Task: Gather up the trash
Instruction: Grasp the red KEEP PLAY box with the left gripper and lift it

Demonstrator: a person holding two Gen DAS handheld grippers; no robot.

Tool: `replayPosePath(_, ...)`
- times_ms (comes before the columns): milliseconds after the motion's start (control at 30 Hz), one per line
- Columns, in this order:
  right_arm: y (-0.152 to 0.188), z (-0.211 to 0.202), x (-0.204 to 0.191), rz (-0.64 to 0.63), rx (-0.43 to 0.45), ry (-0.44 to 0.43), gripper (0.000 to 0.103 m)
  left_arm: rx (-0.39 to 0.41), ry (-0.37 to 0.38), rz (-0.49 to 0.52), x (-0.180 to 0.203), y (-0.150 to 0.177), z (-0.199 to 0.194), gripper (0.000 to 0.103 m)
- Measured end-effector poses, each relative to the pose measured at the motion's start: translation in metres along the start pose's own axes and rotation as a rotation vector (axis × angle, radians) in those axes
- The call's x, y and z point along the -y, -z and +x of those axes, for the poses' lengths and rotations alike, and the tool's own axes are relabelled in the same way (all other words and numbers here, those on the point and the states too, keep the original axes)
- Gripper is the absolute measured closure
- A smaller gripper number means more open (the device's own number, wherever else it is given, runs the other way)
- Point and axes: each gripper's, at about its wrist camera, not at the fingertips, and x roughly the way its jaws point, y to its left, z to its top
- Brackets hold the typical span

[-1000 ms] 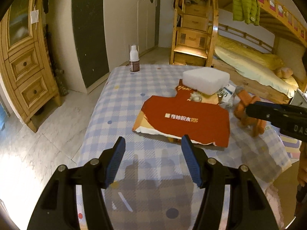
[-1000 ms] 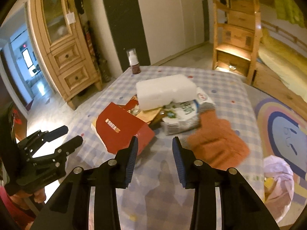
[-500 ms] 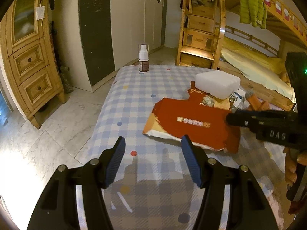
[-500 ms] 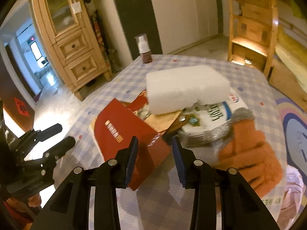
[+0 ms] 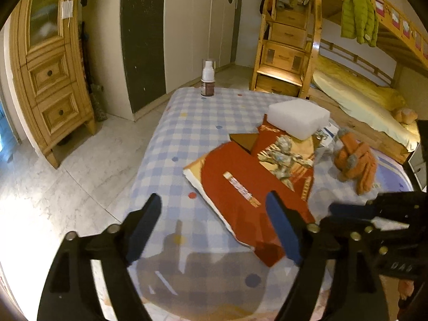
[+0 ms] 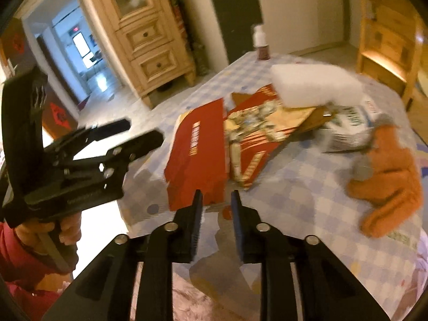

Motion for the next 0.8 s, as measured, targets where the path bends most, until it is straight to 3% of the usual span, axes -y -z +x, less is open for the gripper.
replayPosePath(67,0.005,-0.012,0.005,0.024,0.037,0.053,0.059,-0.011,-0.001,-0.011,0.008,0.002,0.001,0.007)
replayPosePath(133,0.009,-0.027,0.011,0.041,0.077,0.113,0.059,-0.021,-0.009,-0.021,0.017,0.001,0.003,0.007)
replayPosePath(267,0.013,-0.044,0.026,0.075,0.128,0.153,0.056,-0.068,-0.028,-0.048,0.037,-0.004,0.015,0.007)
replayPosePath(533,0.021,-0.059,0.054,0.122,0.162,0.171,0.055,-0.097,-0.112,-0.099,0.06,-0.012,0.033,0.007)
replayPosePath(800,0.027,-0.063,0.063,0.141,0.178,0.171,0.055,-0.163,-0.197,-0.174,0.059,-0.005,0.049,0.007)
